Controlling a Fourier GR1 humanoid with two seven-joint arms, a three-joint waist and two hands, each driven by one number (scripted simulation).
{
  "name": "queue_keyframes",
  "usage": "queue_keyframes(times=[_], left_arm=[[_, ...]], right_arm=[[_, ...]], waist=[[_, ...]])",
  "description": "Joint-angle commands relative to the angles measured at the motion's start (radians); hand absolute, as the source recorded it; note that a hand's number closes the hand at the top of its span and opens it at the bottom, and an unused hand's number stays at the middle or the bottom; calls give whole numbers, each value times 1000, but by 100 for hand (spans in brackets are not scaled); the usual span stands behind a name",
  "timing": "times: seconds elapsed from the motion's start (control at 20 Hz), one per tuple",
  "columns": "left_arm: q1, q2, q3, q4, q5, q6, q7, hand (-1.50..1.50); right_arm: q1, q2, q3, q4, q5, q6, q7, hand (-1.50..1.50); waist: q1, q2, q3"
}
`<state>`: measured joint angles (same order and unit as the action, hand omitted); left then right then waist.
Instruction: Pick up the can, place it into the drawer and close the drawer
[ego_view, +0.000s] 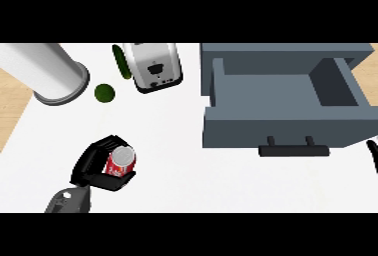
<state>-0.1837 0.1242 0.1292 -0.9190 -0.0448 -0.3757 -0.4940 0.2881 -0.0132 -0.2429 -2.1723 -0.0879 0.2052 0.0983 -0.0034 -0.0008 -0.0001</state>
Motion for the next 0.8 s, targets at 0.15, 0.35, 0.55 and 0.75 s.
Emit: queue_keyframes(times=[0.15,0.35,0.55,0.75], left_arm=[[-10,-35,88,-127,82,134,131,150],[-67,-49,181,-101,106,292,137,150],[-49,-91,108,-267,96,341,220,150],[-74,-59,76,-307,104,316,284,150]], right_arm=[[10,-5,-21,-5,-24,15,0,-150],[-40,5,-1,-19,-12,-20,46,-150],[28,7,-25,-75,-48,21,30,-150],[22,-5,-42,-70,-55,15,39,-150]], waist=[[2,-1,1],[3,2,0],[2,-2,0],[0,-1,0]])
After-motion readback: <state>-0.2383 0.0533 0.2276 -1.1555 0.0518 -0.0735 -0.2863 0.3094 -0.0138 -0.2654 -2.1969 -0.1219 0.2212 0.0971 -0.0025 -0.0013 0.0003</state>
